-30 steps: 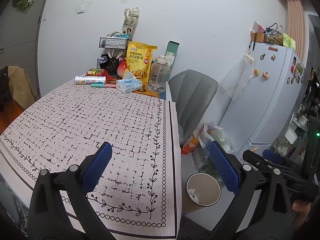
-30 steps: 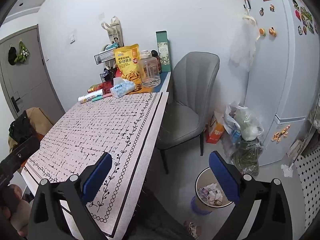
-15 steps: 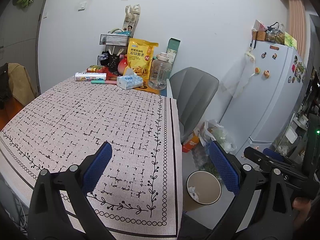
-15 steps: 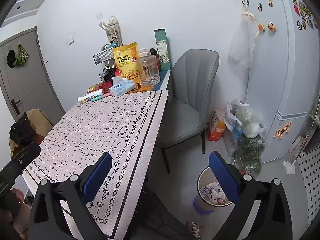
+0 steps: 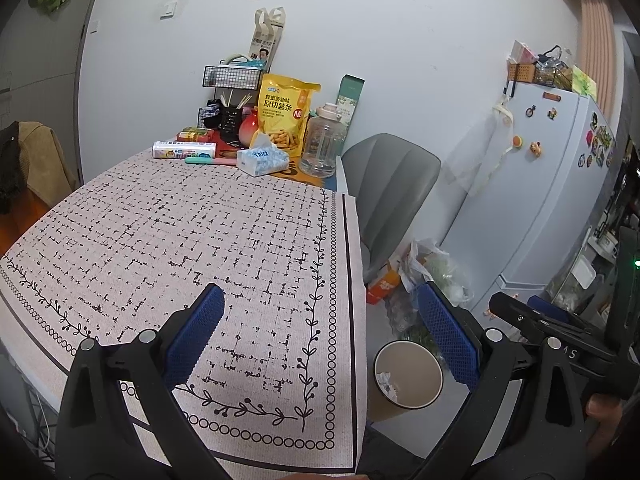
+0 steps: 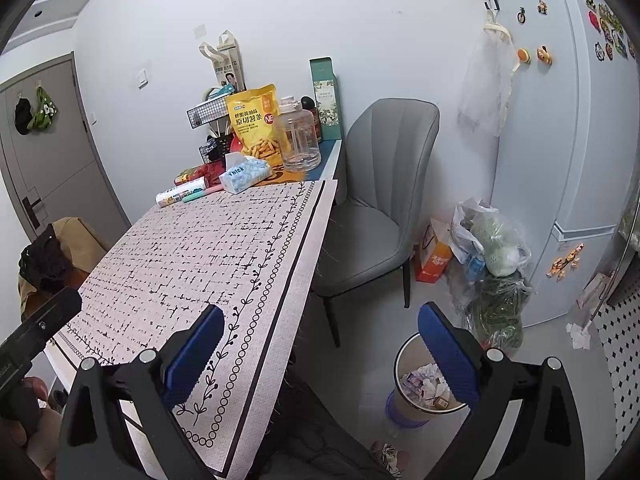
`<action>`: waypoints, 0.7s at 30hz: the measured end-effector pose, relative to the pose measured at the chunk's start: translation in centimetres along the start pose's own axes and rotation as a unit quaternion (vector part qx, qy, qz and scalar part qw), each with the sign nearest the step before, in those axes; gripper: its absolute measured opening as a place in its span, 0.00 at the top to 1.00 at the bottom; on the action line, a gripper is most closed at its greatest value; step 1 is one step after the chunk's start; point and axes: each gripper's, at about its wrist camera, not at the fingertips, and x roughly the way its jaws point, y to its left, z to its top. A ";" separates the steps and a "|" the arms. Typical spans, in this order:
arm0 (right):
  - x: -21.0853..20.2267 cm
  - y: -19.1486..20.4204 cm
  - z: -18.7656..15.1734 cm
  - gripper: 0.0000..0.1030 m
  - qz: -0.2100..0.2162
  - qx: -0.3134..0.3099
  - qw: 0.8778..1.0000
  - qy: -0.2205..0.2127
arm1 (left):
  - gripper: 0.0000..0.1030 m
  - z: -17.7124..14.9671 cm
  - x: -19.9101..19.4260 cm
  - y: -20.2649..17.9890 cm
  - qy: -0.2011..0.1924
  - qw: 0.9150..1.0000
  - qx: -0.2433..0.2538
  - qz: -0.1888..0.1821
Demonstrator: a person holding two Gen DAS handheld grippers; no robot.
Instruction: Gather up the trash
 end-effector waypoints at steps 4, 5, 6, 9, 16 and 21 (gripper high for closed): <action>0.0 0.0 0.0 0.08 0.000 0.000 1.000 0.000 | 0.06 0.1 -0.1 0.1 -0.002 1.000 -0.001 0.000; 0.0 0.0 0.0 0.08 0.000 0.000 1.000 0.000 | 0.06 0.1 -0.1 0.1 -0.002 1.000 -0.001 0.001; 0.0 0.0 0.0 0.08 0.000 0.001 1.000 0.001 | 0.06 0.1 -0.1 0.1 -0.003 1.000 -0.001 0.001; 0.0 0.1 -0.1 0.08 0.002 0.002 1.000 0.002 | 0.06 0.1 -0.1 0.0 -0.003 1.000 0.001 0.001; 0.0 0.2 -0.1 0.08 0.001 0.002 1.000 0.002 | 0.06 0.0 0.0 -0.2 -0.001 1.000 0.003 0.002; 0.1 0.2 -0.1 0.08 0.001 0.002 1.000 0.003 | 0.06 -0.1 0.1 -0.2 0.001 1.000 0.004 -0.001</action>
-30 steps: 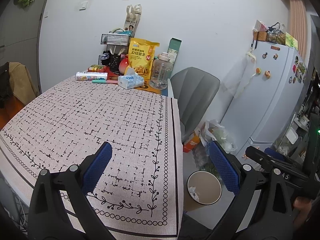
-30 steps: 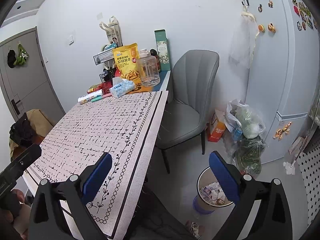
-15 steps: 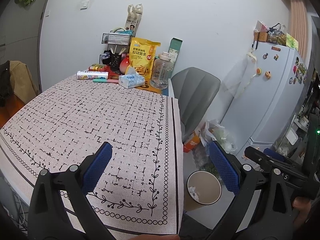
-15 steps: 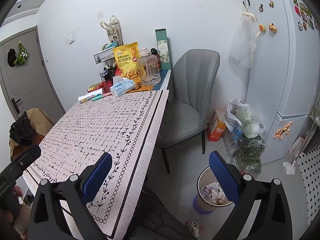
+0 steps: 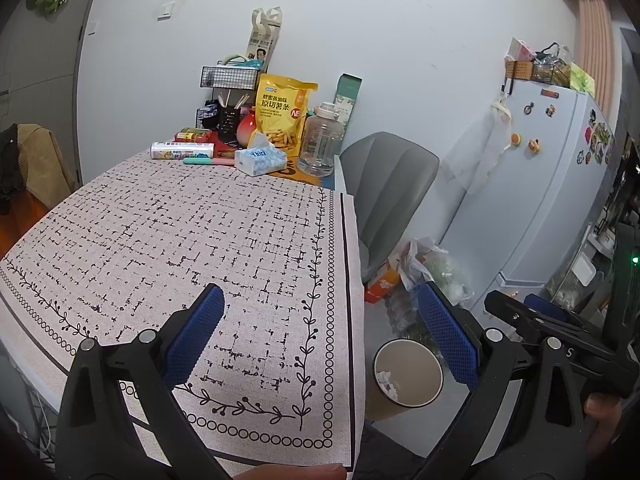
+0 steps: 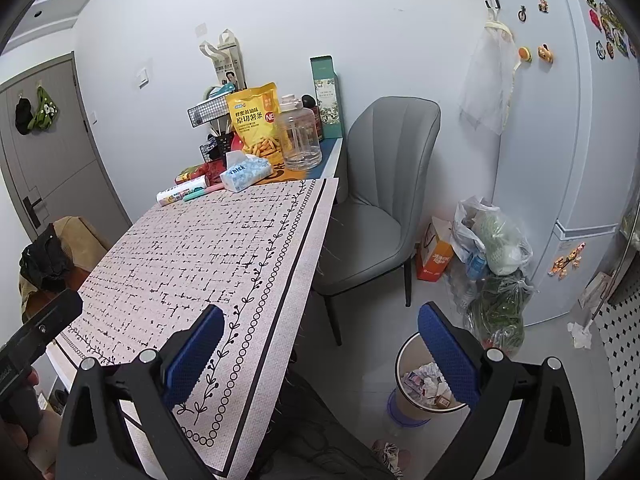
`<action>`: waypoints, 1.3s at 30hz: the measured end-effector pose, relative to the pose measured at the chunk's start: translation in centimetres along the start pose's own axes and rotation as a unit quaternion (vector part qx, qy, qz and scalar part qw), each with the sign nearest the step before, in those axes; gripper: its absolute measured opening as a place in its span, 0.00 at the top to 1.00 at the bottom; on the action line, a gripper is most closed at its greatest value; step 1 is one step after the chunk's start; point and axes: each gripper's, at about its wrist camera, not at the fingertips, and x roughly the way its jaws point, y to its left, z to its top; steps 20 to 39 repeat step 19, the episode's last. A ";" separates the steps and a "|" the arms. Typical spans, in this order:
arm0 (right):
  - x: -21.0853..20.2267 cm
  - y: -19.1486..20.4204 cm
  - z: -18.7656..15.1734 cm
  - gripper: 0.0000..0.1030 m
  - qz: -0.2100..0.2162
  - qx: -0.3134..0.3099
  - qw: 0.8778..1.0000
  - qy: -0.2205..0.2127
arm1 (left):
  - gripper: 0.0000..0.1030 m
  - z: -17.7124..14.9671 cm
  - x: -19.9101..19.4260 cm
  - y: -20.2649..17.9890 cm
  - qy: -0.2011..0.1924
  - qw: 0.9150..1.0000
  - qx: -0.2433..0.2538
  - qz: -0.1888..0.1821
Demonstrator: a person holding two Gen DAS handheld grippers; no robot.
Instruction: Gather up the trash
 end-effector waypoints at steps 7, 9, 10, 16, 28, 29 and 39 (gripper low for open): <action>0.0 -0.1 -0.1 0.08 0.000 0.000 1.000 0.000 | 0.06 -0.1 0.2 0.1 0.002 1.000 -0.005 0.010; 0.1 -0.1 -0.2 0.08 0.000 0.001 1.000 0.000 | 0.06 -0.1 0.3 -0.1 0.004 1.000 -0.002 0.006; 0.1 -0.2 -0.2 0.08 0.000 0.002 1.000 0.000 | 0.06 -0.2 0.3 -0.2 0.005 1.000 0.000 0.005; 0.4 -0.6 -0.3 0.08 -0.005 0.006 1.000 0.003 | 0.06 -0.2 0.5 -0.4 0.007 1.000 0.002 0.002; 0.7 -0.7 -0.4 0.08 -0.007 0.011 1.000 0.009 | 0.06 -0.2 0.7 -0.3 0.010 1.000 0.001 0.002; 0.7 -0.7 -0.4 0.08 -0.007 0.011 1.000 0.009 | 0.06 -0.2 0.7 -0.3 0.010 1.000 0.001 0.002; 0.7 -0.7 -0.4 0.08 -0.007 0.011 1.000 0.009 | 0.06 -0.2 0.7 -0.3 0.010 1.000 0.001 0.002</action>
